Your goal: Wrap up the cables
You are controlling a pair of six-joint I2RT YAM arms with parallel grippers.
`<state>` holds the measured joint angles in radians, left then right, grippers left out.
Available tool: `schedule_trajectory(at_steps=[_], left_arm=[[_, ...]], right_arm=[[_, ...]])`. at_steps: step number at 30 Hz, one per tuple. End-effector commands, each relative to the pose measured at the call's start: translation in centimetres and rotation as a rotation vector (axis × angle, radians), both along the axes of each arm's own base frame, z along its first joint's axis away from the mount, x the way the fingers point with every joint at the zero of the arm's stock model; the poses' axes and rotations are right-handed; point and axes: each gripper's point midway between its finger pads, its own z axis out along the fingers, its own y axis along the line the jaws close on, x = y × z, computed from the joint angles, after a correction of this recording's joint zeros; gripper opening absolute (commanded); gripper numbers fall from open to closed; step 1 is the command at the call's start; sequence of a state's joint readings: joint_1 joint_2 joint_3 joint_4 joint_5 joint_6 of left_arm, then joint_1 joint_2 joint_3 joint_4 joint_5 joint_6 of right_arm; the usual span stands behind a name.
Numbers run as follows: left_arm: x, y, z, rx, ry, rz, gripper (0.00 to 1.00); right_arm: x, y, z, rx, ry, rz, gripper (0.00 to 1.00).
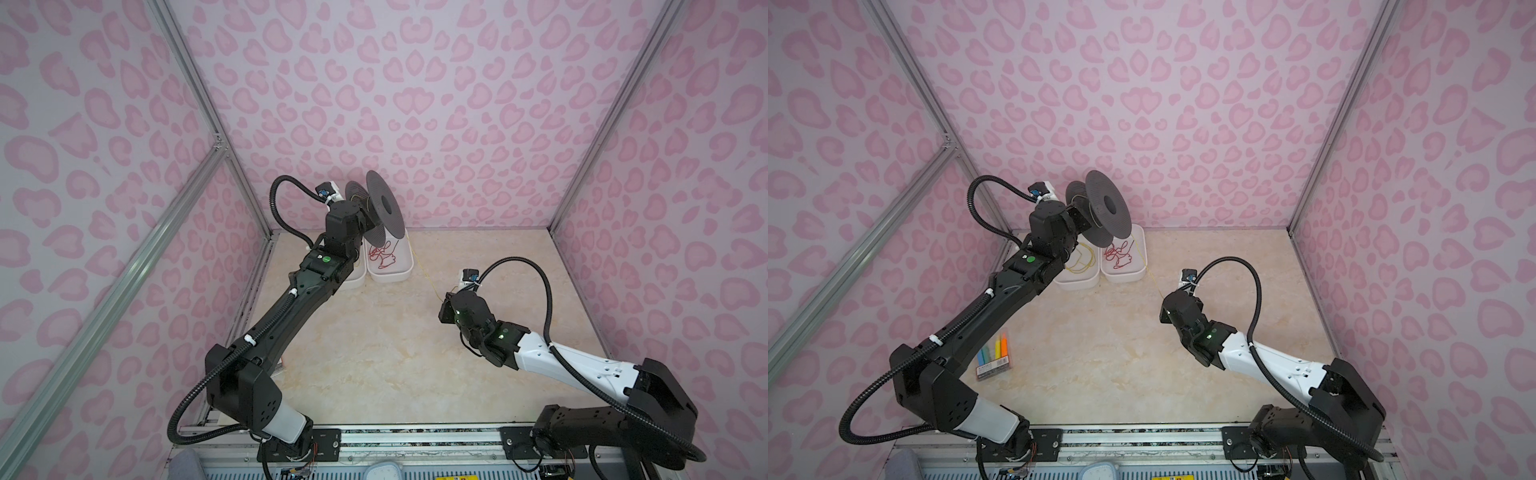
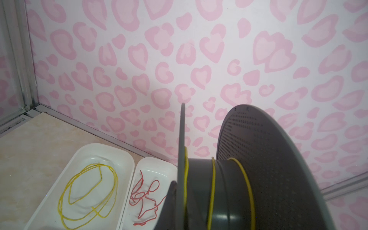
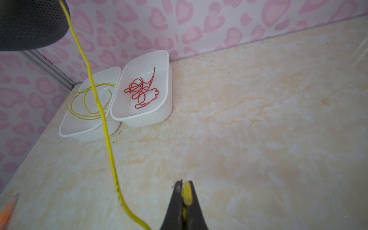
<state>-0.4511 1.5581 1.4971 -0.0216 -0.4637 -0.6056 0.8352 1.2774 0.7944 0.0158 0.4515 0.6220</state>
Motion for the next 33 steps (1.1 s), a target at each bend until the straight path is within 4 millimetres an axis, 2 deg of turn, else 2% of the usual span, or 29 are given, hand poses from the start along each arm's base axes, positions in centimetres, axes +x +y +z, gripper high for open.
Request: schedule_trajectory(at_steps=[1, 6, 12, 17, 21, 27, 32, 33], left_arm=[[1.0, 1.5, 2.0, -0.053, -0.088, 0.112, 0.02], [2.0, 0.4, -1.2, 0.027, 0.006, 0.097, 0.02], [2.2, -1.0, -3.4, 0.139, 0.077, 0.058, 0.03], [1.7, -3.4, -5.0, 0.217, 0.117, -0.043, 0.04], [0.9, -5.6, -6.2, 0.288, 0.134, -0.143, 0.04], [-0.8, -8.5, -7.0, 0.411, 0.130, -0.253, 0.04], [-2.5, -9.7, -8.2, 0.495, 0.144, -0.296, 0.04], [-3.0, -9.9, -8.5, 0.511, 0.146, -0.303, 0.04]], right_arm=[[-0.8, -1.3, 1.3, -0.124, -0.034, -0.030, 0.00], [-1.6, 1.0, 6.5, -0.153, -0.128, 0.044, 0.00], [-2.3, 4.7, 12.6, -0.135, -0.217, 0.167, 0.00], [-2.2, 7.5, 15.5, -0.103, -0.270, 0.254, 0.00], [-1.9, 8.9, 16.8, -0.120, -0.281, 0.300, 0.00], [-0.7, 9.0, 18.9, -0.127, -0.309, 0.322, 0.00], [0.7, 8.2, 21.7, -0.134, -0.350, 0.330, 0.00], [1.1, 7.9, 21.8, -0.133, -0.346, 0.329, 0.00]])
